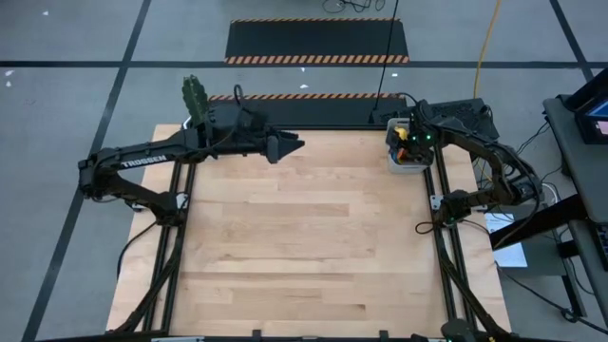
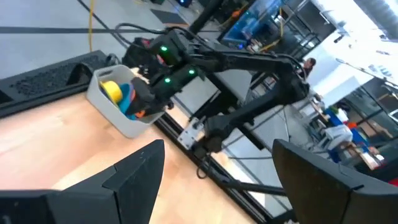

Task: Nest measuring cups in basket
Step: Put the stacked measuring cups into the gray bin

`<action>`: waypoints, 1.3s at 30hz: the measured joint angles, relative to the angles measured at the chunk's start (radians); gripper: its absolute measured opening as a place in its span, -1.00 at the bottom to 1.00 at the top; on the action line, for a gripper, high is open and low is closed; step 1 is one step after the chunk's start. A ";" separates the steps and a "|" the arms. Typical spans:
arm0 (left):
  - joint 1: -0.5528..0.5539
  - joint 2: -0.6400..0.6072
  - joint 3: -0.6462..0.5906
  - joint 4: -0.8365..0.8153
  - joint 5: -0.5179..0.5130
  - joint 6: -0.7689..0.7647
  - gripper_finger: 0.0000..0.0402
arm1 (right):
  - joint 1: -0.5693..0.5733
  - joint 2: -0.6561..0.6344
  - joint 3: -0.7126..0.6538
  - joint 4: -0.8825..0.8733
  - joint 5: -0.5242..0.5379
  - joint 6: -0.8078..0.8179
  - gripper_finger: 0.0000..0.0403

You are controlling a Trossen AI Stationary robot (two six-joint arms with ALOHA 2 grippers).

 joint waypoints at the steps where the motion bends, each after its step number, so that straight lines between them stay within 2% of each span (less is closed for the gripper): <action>1: -0.008 -0.002 0.000 -0.004 -0.001 0.000 0.49 | 0.000 0.000 -0.008 0.007 0.000 0.008 0.22; 11: -0.045 -0.011 0.000 -0.026 -0.026 0.008 0.49 | 0.001 0.000 -0.015 0.018 0.001 0.013 0.17; 21: -0.040 -0.011 0.000 -0.030 -0.027 0.018 0.49 | 0.000 -0.013 -0.015 0.017 0.008 0.003 -0.23; 35: -0.040 -0.011 0.000 -0.084 -0.027 0.049 0.49 | 0.000 -0.039 -0.015 0.010 0.028 0.012 -0.89; 39: -0.040 -0.011 0.000 -0.085 -0.027 0.050 0.49 | 0.000 -0.076 -0.015 0.007 0.027 0.013 -0.97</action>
